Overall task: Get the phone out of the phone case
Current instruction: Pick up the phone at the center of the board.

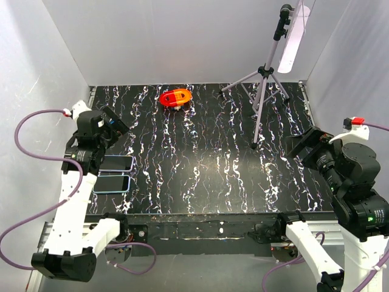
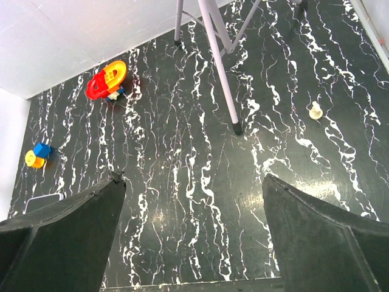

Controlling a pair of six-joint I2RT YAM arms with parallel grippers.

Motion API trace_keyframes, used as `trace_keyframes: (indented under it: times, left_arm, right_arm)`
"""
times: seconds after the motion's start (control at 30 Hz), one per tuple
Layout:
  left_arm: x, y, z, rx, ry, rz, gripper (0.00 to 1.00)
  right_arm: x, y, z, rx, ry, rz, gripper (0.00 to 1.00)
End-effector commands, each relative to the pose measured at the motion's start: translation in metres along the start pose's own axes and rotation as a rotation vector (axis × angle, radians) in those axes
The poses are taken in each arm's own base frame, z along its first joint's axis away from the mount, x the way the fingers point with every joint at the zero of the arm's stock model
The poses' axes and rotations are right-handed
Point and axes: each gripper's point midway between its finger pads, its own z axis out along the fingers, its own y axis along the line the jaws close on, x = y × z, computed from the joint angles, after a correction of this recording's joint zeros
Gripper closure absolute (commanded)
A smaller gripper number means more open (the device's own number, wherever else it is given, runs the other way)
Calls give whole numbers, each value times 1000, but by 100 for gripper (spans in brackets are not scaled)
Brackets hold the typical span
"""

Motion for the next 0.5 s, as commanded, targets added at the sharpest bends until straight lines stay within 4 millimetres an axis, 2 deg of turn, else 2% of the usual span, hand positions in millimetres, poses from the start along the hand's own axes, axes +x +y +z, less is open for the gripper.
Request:
trace_keyframes:
  times: [0.0,0.2,0.33,0.43,0.47]
  left_arm:
    - [-25,-3,-12,3,-90,-29,1]
    - [-12,7,-3,-72,-18,-16,0]
    - [-7,10,5,-94,-2,-5,1]
    - [5,19,17,-157,55,-7,1]
    - [13,27,22,-203,100,-14,0]
  right_arm:
    - [-18,2,1,8,-60,0,0]
    - [-12,6,3,-2,-16,22,0]
    - [-5,-2,9,72,40,75,0]
    - [5,0,9,74,101,96,0]
    - [9,4,9,51,127,85,0]
